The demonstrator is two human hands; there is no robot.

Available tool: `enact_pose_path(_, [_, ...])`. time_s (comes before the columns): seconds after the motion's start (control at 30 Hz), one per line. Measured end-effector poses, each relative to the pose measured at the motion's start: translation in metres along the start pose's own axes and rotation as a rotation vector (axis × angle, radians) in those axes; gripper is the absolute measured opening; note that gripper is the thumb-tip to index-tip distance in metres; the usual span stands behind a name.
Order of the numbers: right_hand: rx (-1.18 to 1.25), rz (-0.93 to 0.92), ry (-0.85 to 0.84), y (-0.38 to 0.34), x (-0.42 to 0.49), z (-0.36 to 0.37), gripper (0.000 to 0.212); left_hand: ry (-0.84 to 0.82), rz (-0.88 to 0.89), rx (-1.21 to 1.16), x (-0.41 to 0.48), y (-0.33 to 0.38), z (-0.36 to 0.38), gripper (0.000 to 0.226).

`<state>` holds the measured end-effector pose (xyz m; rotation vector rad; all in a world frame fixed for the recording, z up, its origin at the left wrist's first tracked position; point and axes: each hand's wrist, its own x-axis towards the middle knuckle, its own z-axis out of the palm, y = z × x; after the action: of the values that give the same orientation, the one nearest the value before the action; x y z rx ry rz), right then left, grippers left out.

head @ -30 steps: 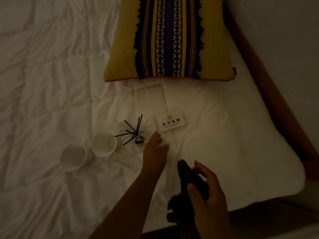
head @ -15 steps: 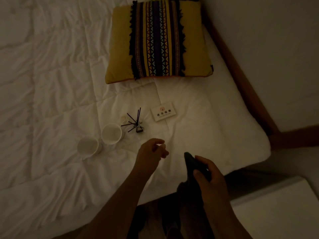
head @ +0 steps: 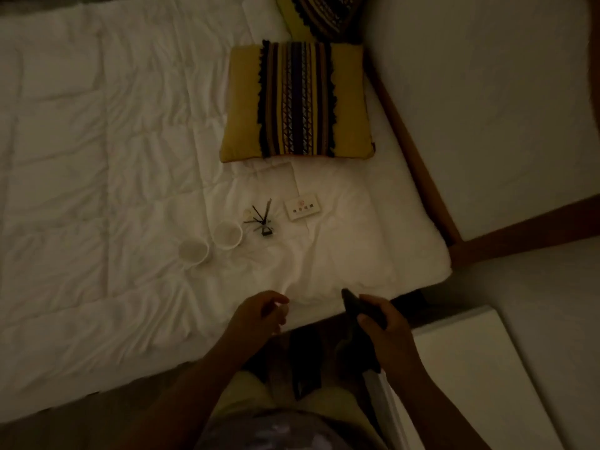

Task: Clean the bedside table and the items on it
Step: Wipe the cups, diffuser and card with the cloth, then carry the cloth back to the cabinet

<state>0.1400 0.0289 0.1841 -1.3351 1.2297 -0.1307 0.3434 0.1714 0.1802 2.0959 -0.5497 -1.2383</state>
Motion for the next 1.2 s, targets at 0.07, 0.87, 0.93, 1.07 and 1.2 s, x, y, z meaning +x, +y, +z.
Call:
enact_pose_path(0.07, [-0.063, -0.038, -0.078, -0.018, -0.010, 0.011, 0.031, 0.048, 0.006, -0.027, -0.023, 0.001, -0.010, 0.011])
enact_pose_path(0.87, [-0.821, -0.395, -1.613, -0.153, -0.327, 0.576, 0.081, 1.195, 0.058, -1.147, -0.430, -0.278, -0.262, 0.066])
enact_pose_path(0.93, [-0.851, -0.508, -1.635, -0.148, -0.369, 0.615, 0.073, 1.190, 0.030, -1.103, -0.468, -0.305, -0.283, 0.084])
enact_pose_path(1.07, [-0.912, -0.709, -1.712, -0.133, -0.440, 0.688, 0.043, 1.275, -0.149, -0.769, -0.525, -0.355, -0.319, 0.081])
enact_pose_path(1.2, [-0.955, -0.758, -1.773, -0.122, -0.480, 0.749, 0.023, 1.429, -0.339, -0.592, -0.559, -0.397, -0.354, 0.054])
